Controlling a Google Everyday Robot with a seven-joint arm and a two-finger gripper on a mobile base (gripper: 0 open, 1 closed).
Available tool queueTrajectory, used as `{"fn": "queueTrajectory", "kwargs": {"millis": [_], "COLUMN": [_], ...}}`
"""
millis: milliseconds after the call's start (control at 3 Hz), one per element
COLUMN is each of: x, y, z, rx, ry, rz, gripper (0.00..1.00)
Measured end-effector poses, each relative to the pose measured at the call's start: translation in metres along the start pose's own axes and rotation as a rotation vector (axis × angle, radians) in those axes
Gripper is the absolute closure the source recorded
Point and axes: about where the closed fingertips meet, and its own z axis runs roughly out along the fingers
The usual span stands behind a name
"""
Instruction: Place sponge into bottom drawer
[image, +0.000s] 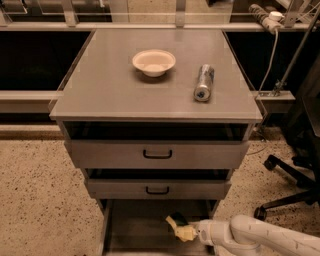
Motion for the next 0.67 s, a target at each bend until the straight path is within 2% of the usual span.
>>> {"fn": "queueTrajectory", "kwargs": {"millis": [667], "x": [0.033], "y": [-0.056], "z": [0.051], "rx": [0.017], "ry": [0.046], "rz": [0.075], "gripper": [1.0]}}
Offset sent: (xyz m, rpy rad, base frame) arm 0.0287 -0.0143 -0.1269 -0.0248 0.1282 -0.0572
